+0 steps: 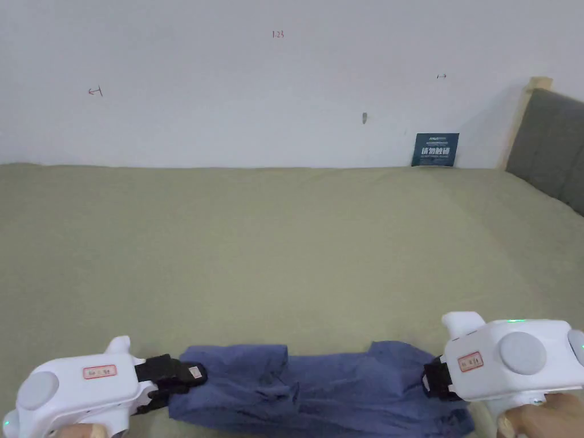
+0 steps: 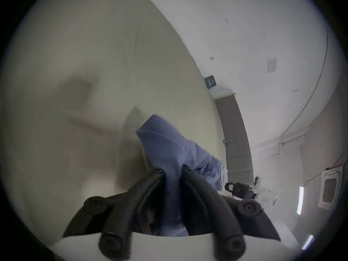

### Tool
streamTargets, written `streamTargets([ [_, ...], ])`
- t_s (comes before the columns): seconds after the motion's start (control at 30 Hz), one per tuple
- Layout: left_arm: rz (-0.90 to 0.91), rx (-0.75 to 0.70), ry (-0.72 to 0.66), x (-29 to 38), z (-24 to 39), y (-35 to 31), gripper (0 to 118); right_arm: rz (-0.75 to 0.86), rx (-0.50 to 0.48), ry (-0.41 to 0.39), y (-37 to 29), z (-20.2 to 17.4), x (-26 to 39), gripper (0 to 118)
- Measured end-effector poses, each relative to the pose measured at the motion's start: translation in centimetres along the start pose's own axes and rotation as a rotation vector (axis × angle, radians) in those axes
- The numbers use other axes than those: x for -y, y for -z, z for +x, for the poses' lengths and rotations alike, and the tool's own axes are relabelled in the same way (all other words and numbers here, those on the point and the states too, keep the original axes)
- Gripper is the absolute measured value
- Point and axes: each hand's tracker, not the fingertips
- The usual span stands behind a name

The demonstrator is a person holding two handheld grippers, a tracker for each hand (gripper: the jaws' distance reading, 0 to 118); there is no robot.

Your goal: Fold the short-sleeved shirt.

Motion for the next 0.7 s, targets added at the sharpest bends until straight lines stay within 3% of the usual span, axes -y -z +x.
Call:
streamTargets([
  [0.13,0.123,-0.049,-0.014,-1.9,0.9,-6.2,13,0.004,-0.024,0.004,1.0,-1.4,-0.5,0],
  [0.23,0.161,-0.168,0.088,-1.9,3.1,-10.0,13,0.000,-0.034,-0.008,2.0,-2.8,-0.9,0],
  [0.37,0.195,-0.334,0.111,-1.1,6.0,-12.1,13,-0.005,-0.067,-0.021,3.3,-4.6,-1.3,0],
  [0.6,0.062,-0.510,0.447,2.2,14.7,-4.3,13,-0.009,-0.077,-0.051,3.1,-5.5,-1.1,0],
  [0.7,-0.016,-0.445,0.492,2.3,15.9,1.0,13,0.008,-0.068,-0.039,2.1,-4.3,-0.7,0],
])
